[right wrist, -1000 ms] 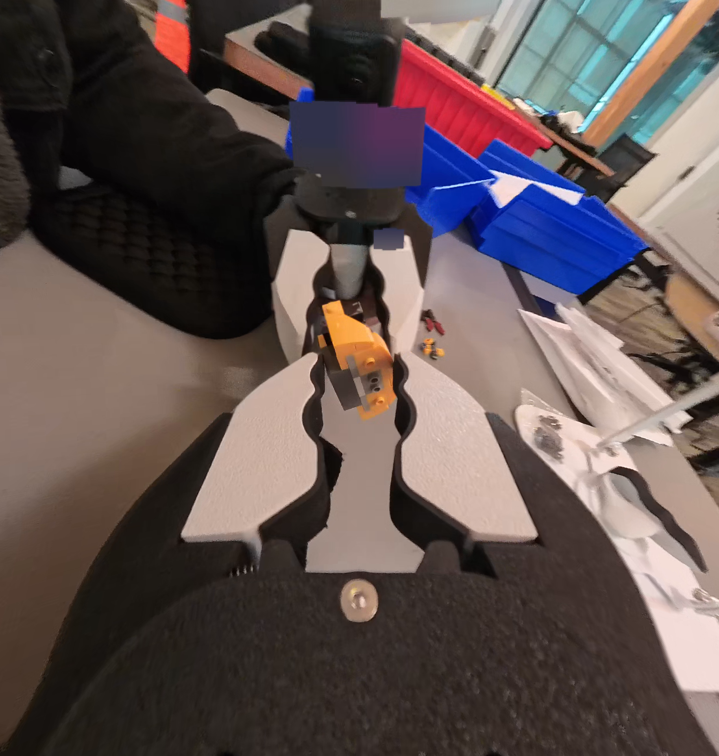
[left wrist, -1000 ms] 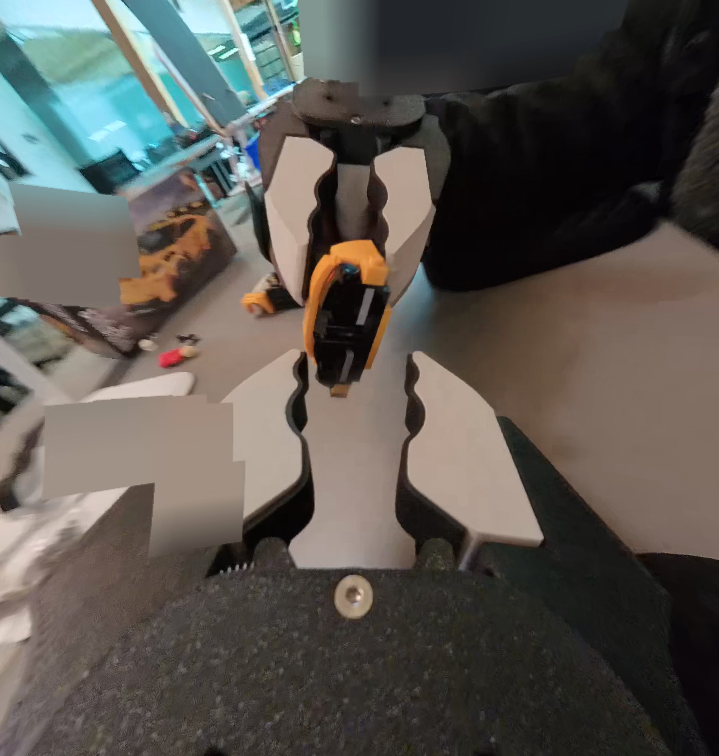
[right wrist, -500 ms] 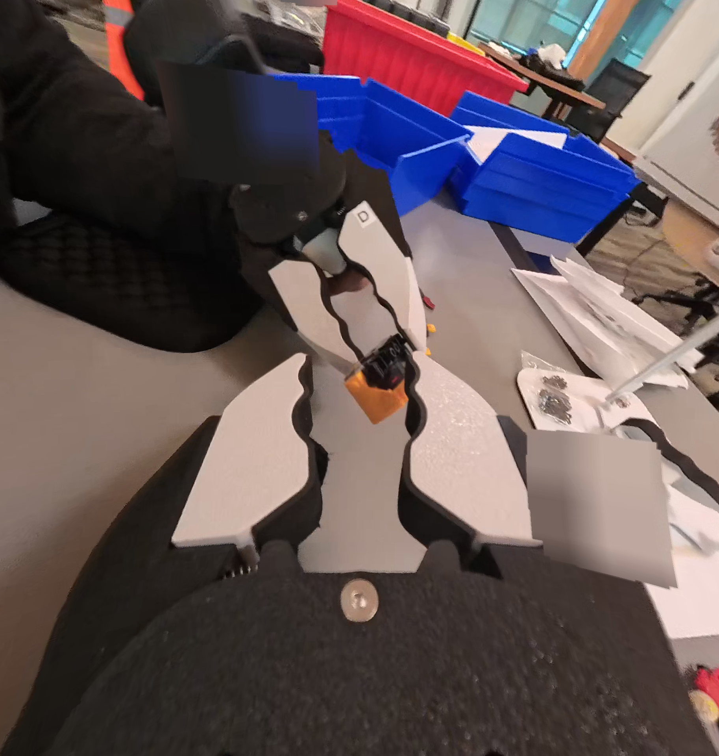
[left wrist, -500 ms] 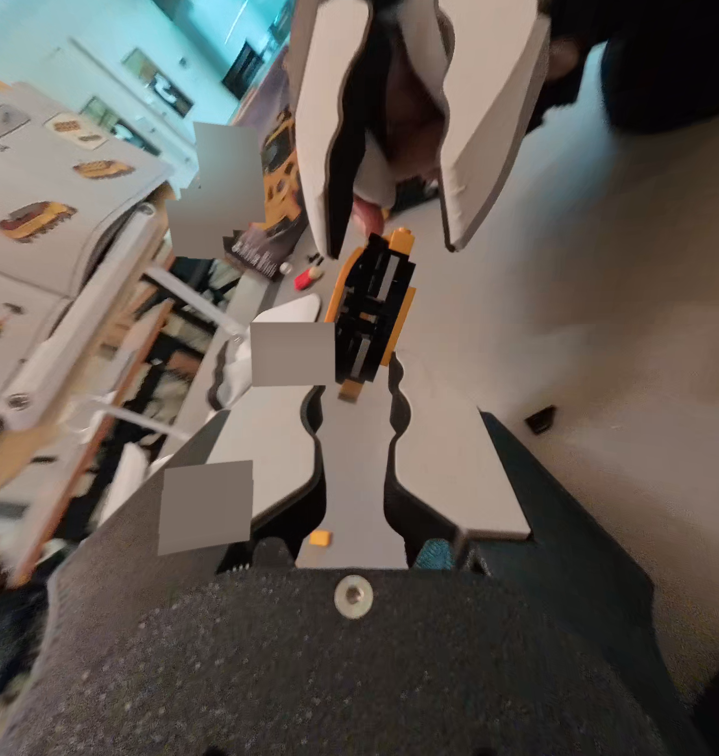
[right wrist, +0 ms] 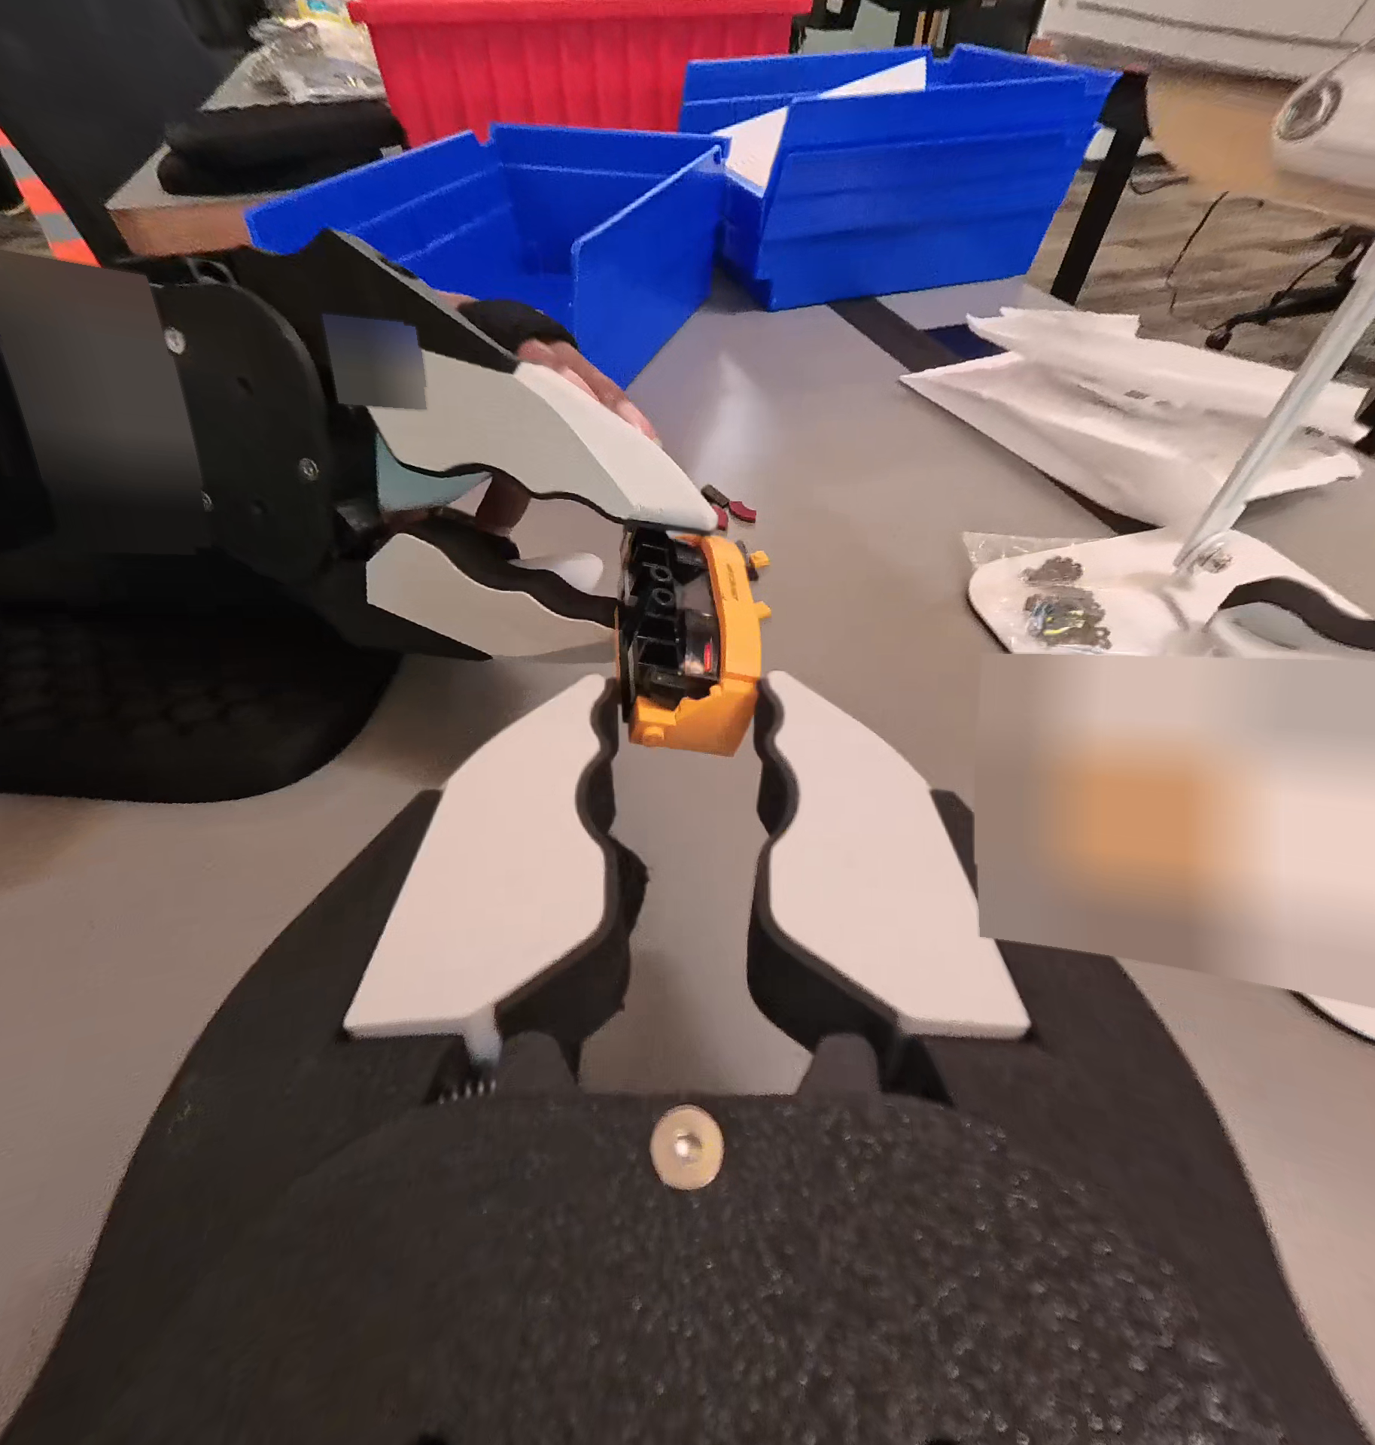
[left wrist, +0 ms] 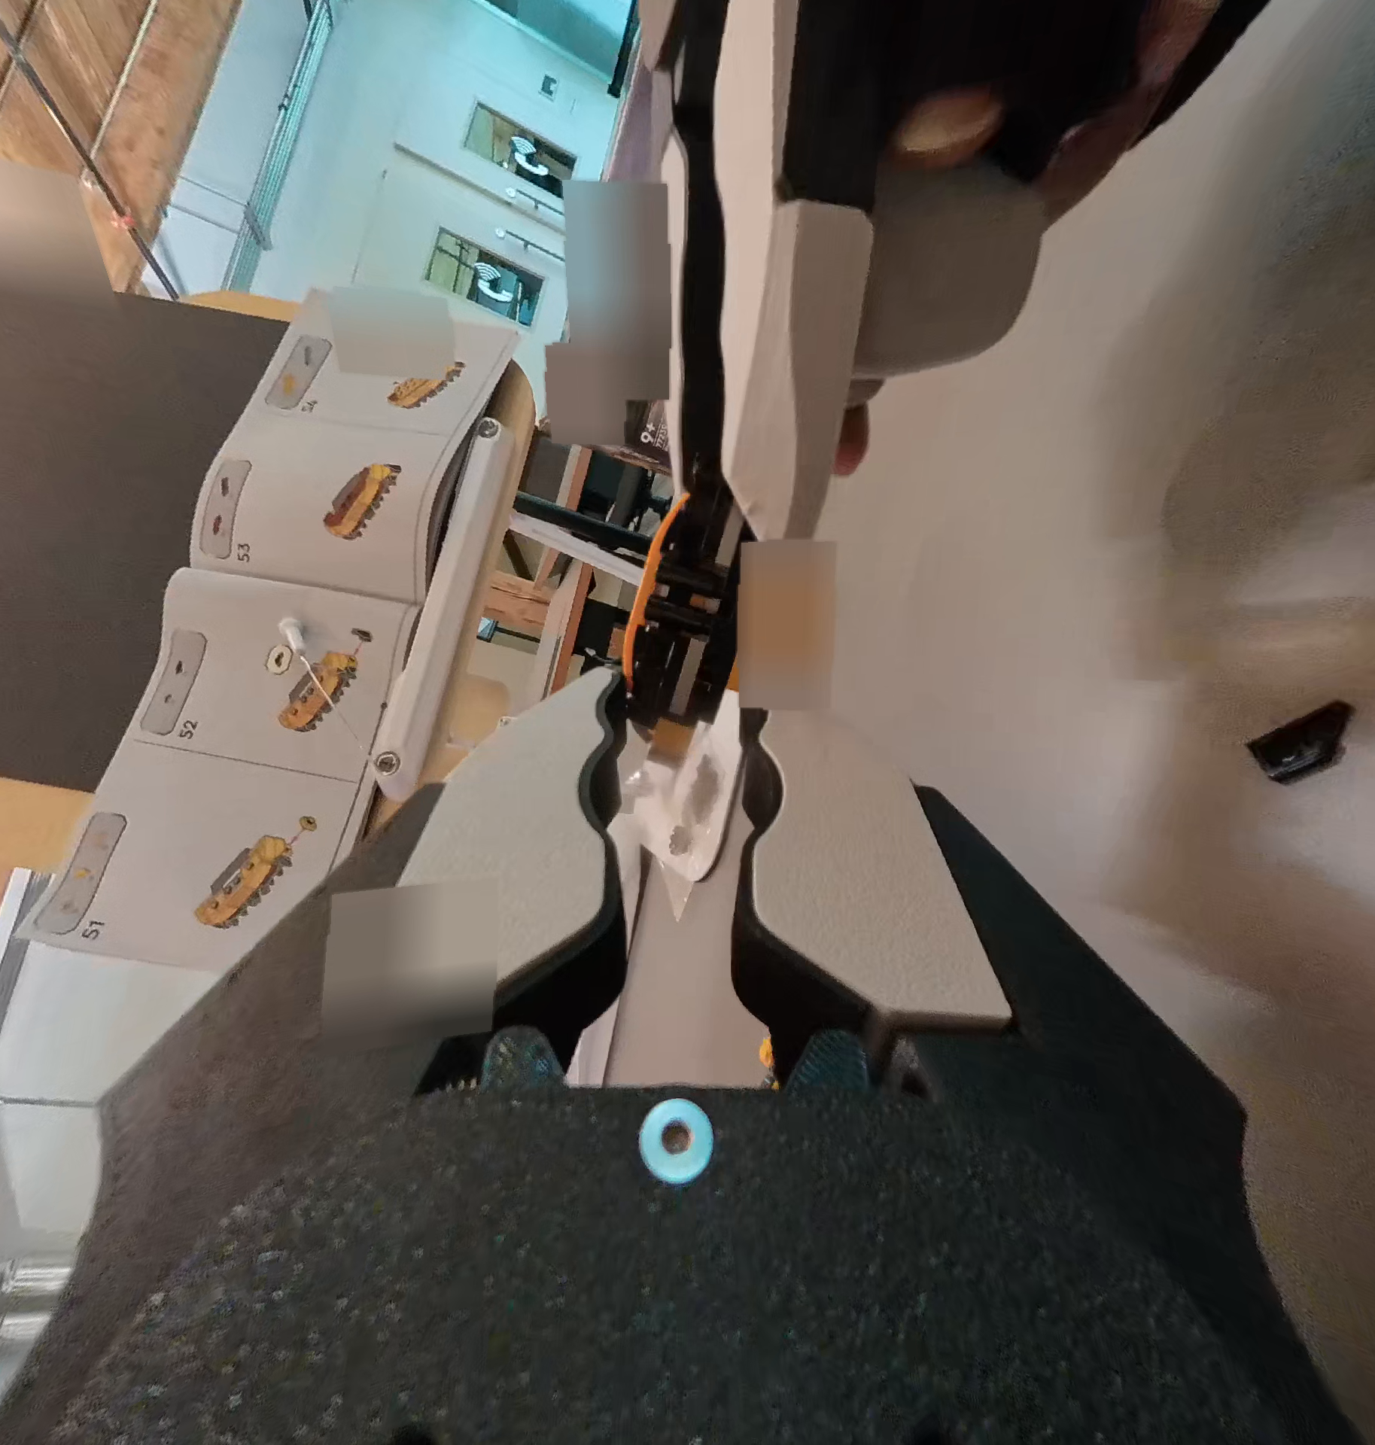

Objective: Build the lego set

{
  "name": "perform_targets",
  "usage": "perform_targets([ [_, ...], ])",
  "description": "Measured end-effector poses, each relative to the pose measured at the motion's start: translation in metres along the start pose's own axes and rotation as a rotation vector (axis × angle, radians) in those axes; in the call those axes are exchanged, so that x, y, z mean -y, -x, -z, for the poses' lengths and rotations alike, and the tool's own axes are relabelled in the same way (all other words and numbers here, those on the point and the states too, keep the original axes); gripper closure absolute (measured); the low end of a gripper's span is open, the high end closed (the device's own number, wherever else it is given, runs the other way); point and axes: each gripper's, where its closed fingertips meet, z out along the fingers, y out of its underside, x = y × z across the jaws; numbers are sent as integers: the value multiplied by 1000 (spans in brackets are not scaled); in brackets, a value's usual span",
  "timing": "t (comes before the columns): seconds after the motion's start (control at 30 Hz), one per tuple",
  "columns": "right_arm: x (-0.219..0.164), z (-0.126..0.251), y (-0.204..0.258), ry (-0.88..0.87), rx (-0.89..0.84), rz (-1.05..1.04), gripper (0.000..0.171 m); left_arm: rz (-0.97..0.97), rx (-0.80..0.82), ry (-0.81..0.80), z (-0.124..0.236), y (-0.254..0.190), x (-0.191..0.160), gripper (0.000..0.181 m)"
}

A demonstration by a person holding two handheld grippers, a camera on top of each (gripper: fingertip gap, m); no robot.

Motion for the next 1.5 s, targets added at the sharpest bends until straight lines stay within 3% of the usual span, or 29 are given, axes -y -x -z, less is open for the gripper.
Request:
perform_targets([
  [0.1, 4, 4, 2, -17, -10, 85, 139, 69, -53, -21, -2, -6, -1, 154],
  [0.23, -2, 7, -6, 36, -105, 288, 139, 310, -217, -61, -7, -22, -5, 132],
  [0.37, -14, 6, -10, 155, -220, 621, 140, 478, -351, -159, -1, -32, 4, 132],
  [0.47, -25, 0, -5, 263, -253, 807, 139, 397, -374, -144, -2, -43, 4, 132],
  [0.6, -30, -3, 0, 321, -253, 898, 139, 292, -349, -102, -4, -47, -2, 140],
  [0.73, -32, -5, 9, 357, -233, 991, 140, 275, -334, -109, -4, -46, -1, 131],
  [0.87, -30, -9, 18, 348, -222, 1013, 140, 204, -341, -133, 0, -50, 5, 147],
  [1.0, -24, -7, 15, 321, -247, 976, 141, 236, -319, -143, 0, -44, 5, 149],
  [1.27, 10, 5, 21, 33, -150, 647, 136, 505, -299, -325, 11, -16, 17, 152],
  [1.5, 12, 4, 27, 8, -121, 633, 137, 509, -305, -353, 13, -16, 22, 152],
])
